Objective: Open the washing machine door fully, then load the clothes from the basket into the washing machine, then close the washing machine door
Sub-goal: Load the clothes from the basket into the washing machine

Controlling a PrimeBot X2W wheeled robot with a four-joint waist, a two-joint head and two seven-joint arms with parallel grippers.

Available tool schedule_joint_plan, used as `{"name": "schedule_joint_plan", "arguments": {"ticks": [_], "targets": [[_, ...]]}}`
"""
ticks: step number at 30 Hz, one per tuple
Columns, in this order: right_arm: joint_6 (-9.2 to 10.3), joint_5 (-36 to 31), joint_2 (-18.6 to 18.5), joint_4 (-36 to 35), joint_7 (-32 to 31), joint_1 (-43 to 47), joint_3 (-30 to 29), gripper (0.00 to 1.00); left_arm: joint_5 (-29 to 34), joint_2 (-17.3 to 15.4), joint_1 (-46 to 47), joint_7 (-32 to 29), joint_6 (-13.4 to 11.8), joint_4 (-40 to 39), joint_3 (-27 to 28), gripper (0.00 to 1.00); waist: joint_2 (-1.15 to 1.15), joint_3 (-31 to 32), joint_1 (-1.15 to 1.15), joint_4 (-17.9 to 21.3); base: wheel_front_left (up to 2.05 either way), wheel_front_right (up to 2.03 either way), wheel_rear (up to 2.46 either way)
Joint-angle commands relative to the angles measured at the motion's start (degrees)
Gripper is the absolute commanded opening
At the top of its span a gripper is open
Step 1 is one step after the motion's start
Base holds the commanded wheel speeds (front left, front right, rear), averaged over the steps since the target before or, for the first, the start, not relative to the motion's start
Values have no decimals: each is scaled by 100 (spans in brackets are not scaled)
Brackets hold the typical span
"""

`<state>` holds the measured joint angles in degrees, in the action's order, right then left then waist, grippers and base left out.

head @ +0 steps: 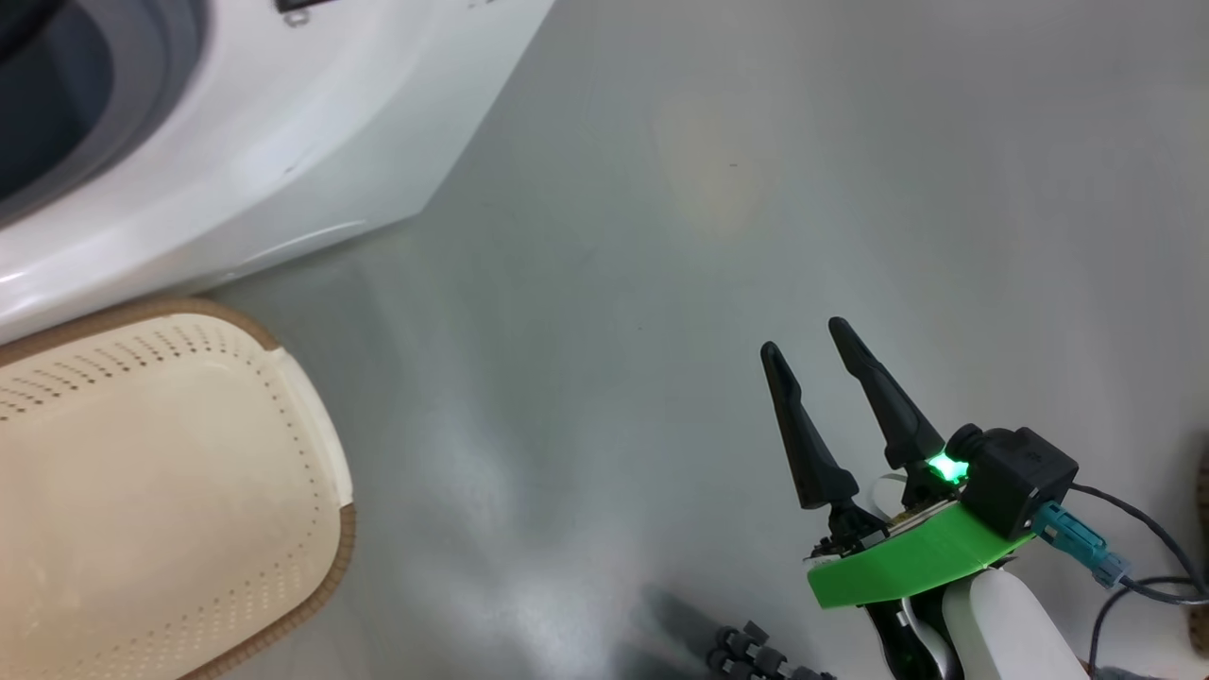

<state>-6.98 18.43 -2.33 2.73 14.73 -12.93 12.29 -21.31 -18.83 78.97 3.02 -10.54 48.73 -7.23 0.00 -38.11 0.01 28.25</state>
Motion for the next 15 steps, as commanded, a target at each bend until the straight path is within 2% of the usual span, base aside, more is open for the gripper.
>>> {"name": "schedule_joint_plan", "arguments": {"ticks": [1,10,15], "targets": [[-51,98,-54,-139,27,151,138,100,84,-275,270,85,38,-49,4,0,0,-111,-1,110,0,0,0],[-51,169,-54,-195,27,146,211,100,122,-444,844,881,137,178,31,0,0,-311,-1,204,0,0,0],[-51,171,-54,-194,27,128,242,100,218,-459,917,919,106,460,-73,0,0,-344,-1,215,0,0,0]]}}
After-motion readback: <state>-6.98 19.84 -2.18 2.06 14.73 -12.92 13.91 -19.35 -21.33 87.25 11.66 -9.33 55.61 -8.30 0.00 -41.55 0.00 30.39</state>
